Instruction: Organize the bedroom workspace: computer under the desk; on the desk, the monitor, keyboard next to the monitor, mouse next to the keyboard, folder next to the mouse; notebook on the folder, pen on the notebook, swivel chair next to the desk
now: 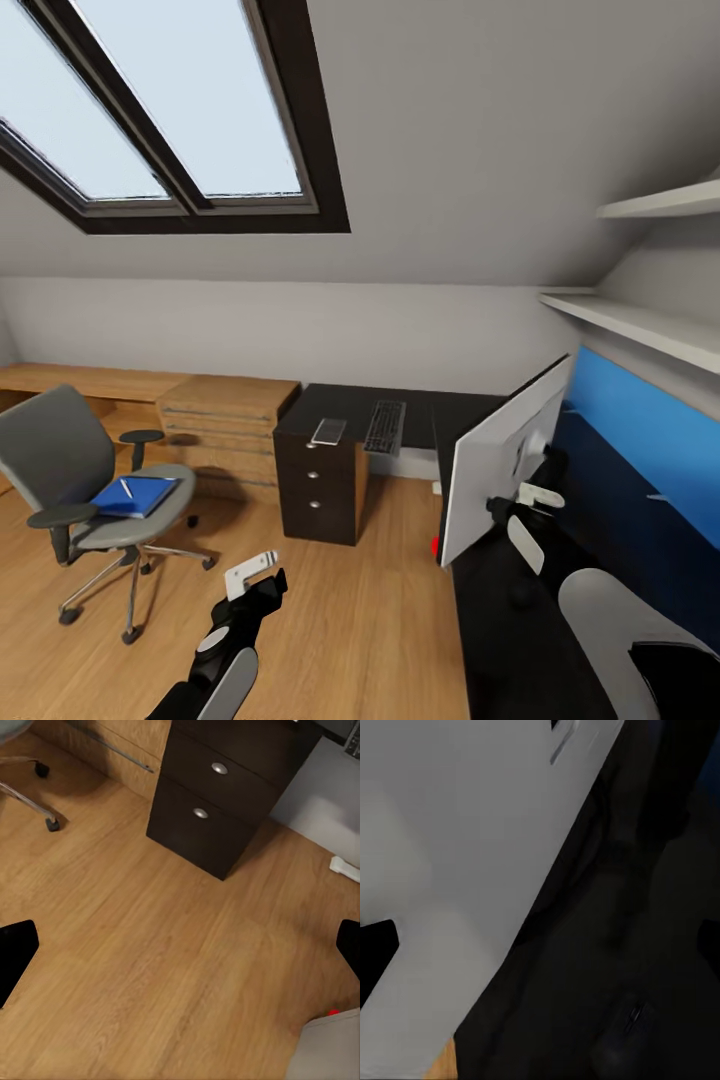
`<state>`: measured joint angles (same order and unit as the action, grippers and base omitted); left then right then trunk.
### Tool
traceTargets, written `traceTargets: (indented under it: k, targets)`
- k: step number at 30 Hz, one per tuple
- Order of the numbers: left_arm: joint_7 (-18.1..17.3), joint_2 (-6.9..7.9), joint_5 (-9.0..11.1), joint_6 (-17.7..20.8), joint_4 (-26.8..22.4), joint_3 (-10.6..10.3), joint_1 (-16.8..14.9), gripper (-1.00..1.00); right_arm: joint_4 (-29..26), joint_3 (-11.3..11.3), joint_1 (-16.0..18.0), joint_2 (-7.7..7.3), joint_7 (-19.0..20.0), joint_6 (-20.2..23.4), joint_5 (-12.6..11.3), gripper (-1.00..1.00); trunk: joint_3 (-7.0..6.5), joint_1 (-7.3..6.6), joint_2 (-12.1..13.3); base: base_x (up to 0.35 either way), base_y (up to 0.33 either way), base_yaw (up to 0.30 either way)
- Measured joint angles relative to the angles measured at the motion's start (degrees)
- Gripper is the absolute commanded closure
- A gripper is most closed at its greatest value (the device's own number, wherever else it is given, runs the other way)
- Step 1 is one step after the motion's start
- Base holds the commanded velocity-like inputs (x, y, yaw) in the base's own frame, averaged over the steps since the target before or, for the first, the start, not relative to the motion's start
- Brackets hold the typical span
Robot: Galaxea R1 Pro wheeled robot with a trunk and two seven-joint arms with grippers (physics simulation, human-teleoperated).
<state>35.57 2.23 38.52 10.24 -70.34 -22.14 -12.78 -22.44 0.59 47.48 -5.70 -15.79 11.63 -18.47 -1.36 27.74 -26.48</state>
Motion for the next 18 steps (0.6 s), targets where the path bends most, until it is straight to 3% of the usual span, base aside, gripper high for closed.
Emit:
traceTargets:
  k: [18]
  targets:
    - [0.0, 0.08, 0.0, 0.0, 0.0, 0.0, 0.0, -1.00, -0.1, 0.0, 0.0, -0.09, 0.0, 0.0, -0.1, -1.00, 0.11, 0.00, 0.0, 0.000, 0.000, 0.019]
